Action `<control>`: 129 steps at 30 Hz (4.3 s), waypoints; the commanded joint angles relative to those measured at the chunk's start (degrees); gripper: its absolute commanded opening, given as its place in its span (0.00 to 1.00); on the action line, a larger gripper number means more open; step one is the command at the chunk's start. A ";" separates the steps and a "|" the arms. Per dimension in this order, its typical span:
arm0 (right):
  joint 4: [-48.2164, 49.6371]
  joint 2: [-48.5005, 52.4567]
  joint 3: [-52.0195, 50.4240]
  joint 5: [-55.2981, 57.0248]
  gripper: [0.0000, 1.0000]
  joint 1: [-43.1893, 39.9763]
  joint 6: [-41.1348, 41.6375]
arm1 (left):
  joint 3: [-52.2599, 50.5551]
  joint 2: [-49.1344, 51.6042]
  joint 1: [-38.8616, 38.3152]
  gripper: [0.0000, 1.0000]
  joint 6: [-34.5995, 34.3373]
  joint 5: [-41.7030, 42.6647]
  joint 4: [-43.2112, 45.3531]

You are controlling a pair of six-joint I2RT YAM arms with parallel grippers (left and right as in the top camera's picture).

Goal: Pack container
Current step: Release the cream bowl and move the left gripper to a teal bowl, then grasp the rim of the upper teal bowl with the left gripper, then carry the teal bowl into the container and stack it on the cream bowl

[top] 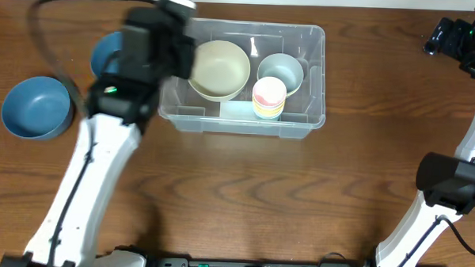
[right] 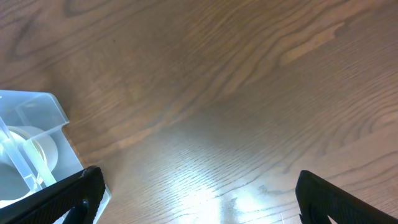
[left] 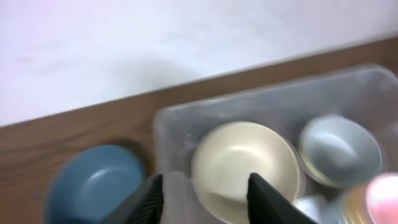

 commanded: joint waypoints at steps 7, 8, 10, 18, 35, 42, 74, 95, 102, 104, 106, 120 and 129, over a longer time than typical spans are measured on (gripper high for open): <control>-0.13 -0.15 0.76 0.59 0.99 -0.28 -0.66 | 0.24 5.46 12.70 0.54 4.15 -0.72 -2.01; -0.15 -0.15 0.76 0.59 0.99 -0.28 -0.66 | 0.24 6.36 13.77 0.54 4.92 -0.72 -2.01; -0.15 -0.15 0.76 0.59 0.99 -0.28 -0.68 | 0.24 8.33 15.80 0.54 6.86 -0.72 -2.03; -0.15 -0.15 0.76 0.59 0.99 -0.28 -0.68 | 0.24 16.37 19.58 0.54 15.47 1.70 -2.03; -0.15 -0.15 0.76 0.59 0.99 -0.28 -0.66 | 0.02 25.22 19.58 0.64 36.09 1.70 -4.85; -0.15 -0.15 0.76 0.59 0.99 -0.28 -0.66 | 0.02 28.37 19.58 0.64 37.99 1.70 -4.81; -0.15 -0.15 0.76 0.59 0.99 -0.28 -0.66 | 0.33 30.53 19.58 0.06 19.76 0.11 0.70; -0.15 -0.15 0.76 0.59 0.99 -0.28 -0.66 | 0.55 5.18 17.90 0.06 0.20 14.97 1.25; -0.15 -0.15 0.76 0.59 0.99 -0.28 -0.66 | 0.55 -0.46 7.56 0.06 -0.48 17.51 2.32; -0.15 -0.15 0.76 0.59 0.99 -0.28 -0.68 | 0.55 -0.74 4.00 0.06 -0.46 16.50 2.32; -0.15 -0.15 0.76 0.57 0.99 -0.28 -0.66 | 0.55 -0.63 0.26 0.06 -0.46 14.45 2.32; -0.15 -0.15 0.76 0.59 0.99 -0.28 -0.66 | 0.52 9.38 -12.68 0.06 -0.46 5.29 2.71; -0.15 -0.15 0.76 0.59 0.99 -0.28 -0.66 | 0.52 18.01 -12.85 0.05 -0.48 5.31 2.73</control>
